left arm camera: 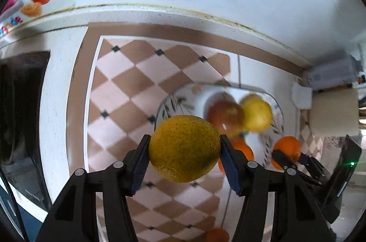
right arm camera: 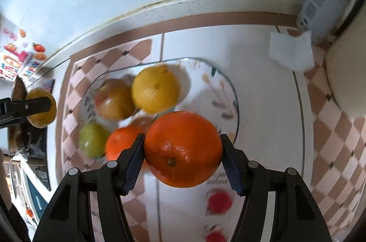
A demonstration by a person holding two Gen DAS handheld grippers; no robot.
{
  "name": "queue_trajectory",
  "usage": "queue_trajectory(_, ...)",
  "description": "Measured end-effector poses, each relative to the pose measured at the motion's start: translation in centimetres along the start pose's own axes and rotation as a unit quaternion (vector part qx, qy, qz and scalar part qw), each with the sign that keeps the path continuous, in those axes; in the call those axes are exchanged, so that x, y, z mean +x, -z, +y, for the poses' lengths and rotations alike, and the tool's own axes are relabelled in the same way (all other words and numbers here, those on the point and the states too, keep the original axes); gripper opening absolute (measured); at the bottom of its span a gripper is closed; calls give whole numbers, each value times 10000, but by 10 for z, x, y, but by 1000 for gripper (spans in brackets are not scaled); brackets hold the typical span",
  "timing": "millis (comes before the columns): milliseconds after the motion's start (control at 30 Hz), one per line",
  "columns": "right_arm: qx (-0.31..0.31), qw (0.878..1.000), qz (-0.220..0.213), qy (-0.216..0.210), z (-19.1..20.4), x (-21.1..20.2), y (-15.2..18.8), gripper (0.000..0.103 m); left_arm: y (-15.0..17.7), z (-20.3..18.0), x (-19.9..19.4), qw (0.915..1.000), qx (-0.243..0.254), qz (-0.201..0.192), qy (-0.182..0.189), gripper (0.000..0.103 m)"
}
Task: Organize fruits
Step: 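Carry the tangerine and yellow citrus onto the deer plate and open both tools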
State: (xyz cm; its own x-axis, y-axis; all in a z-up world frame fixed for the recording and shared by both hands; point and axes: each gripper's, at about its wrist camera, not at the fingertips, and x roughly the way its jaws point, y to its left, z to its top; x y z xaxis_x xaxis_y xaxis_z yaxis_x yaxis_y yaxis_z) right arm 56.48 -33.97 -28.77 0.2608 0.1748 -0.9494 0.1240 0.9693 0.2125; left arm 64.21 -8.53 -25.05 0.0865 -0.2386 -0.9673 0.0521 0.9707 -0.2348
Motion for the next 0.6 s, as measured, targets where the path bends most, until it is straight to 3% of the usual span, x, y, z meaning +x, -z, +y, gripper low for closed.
queue_trajectory(200, -23, 9992, 385, 99, -4, 28, -19, 66, -23, 0, 41, 9988, -19, 498, -29, 56)
queue_trajectory(600, 187, 9955, 920, -109, -2, 61, -11, 67, -28, 3, 73, 9936, -115, 1077, -316, 56)
